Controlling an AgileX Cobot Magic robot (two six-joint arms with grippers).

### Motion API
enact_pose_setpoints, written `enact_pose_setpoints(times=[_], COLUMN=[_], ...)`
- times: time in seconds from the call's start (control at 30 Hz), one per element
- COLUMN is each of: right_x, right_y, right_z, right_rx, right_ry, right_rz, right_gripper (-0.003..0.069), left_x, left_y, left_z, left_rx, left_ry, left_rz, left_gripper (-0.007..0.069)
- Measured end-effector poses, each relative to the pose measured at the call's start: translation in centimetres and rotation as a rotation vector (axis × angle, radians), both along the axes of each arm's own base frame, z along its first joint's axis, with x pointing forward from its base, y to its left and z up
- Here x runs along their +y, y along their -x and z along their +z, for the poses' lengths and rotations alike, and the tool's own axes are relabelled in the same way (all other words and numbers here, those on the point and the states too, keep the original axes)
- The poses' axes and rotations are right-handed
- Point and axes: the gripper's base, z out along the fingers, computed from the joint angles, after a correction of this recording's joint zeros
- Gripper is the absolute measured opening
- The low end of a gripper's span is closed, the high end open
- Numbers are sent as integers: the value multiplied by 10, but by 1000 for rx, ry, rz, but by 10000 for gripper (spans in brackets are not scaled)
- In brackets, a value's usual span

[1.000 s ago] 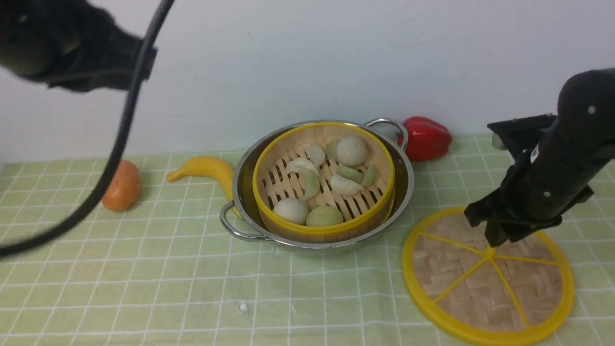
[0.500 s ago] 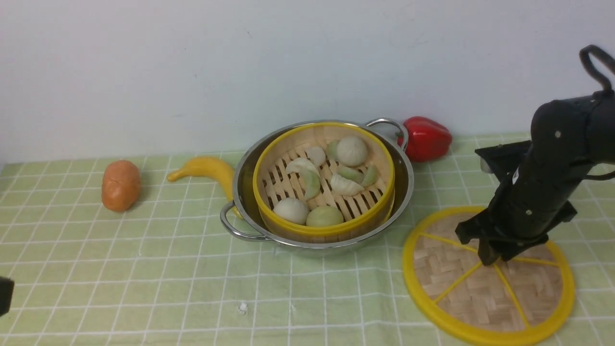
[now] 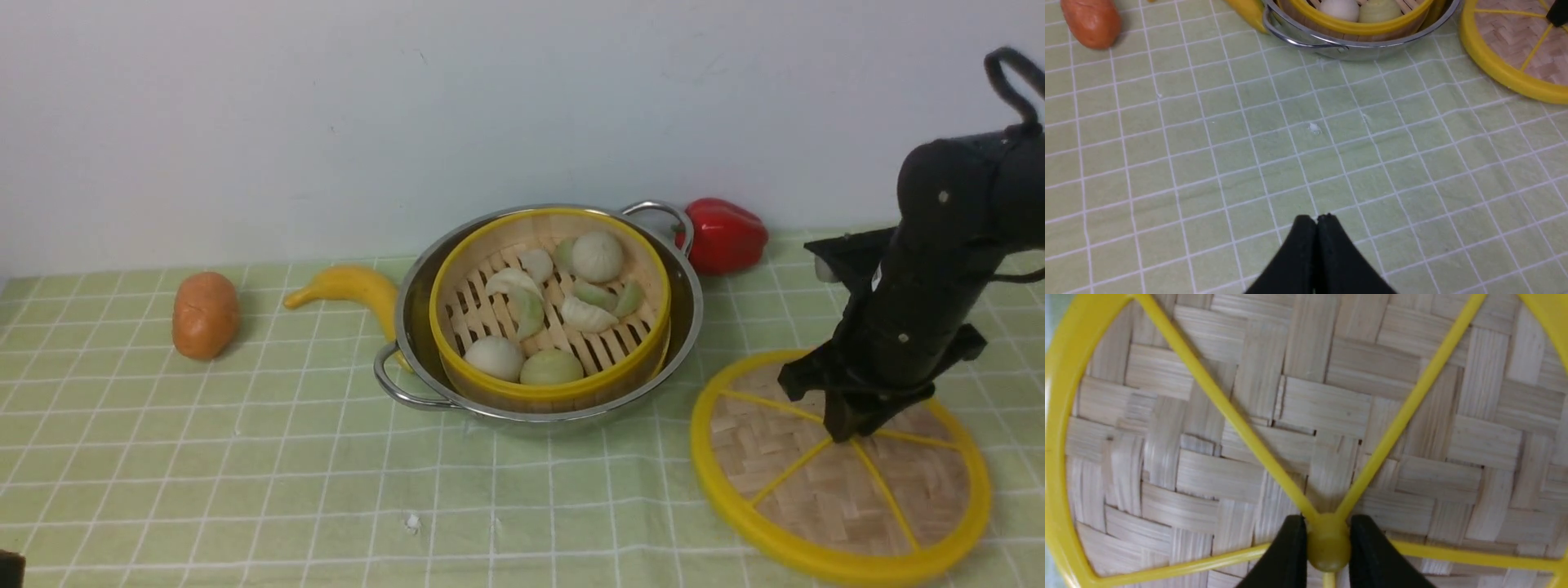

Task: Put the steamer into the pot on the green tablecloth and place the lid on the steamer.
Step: 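Move the gripper down to the bamboo steamer lid and grasp its center knob, then place the bamboo steamer lid onto the steamer basket in the pot with the right gripper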

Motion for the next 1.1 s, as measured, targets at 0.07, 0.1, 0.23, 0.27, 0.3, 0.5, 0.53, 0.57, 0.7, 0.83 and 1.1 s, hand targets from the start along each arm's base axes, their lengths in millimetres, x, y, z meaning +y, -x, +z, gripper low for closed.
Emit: enact_pose_setpoints(times=[0.07, 0.1, 0.23, 0.27, 0.3, 0.5, 0.53, 0.57, 0.7, 0.83, 1.1], right_x=[0, 1, 8, 17, 18, 83, 97, 108, 138, 154, 168], right_y=[-7, -12, -25, -30, -31, -45, -49, -53, -65, -76, -91], right_z=[29, 44, 89, 110, 115, 136, 132, 127, 103, 84, 60], right_rx=[-57, -103, -251, -317, -332, -435, -435, -432, -412, -404, -387], right_ry=[1, -8, -59, -92, -100, -186, -196, -201, -205, -206, -238], right_rz=[5, 4, -2, 12, 14, 137, 160, 178, 222, 242, 264], right_gripper=[146, 146, 146, 146, 146, 146, 146, 146, 146, 146, 146], left_x=[0, 0, 0, 0, 0, 0, 0, 0, 0, 0, 0], left_y=[0, 0, 0, 0, 0, 0, 0, 0, 0, 0, 0], left_z=[0, 0, 0, 0, 0, 0, 0, 0, 0, 0, 0], left_rx=[0, 0, 0, 0, 0, 1, 1, 1, 1, 1, 1], left_ry=[-1, -1, -1, -1, -1, 3, 3, 3, 3, 3, 4], left_rz=[0, 0, 0, 0, 0, -2, -2, -2, -2, -2, -2], left_gripper=[-22, -22, -22, -21, -21, -19, -18, -16, -8, -8, -8])
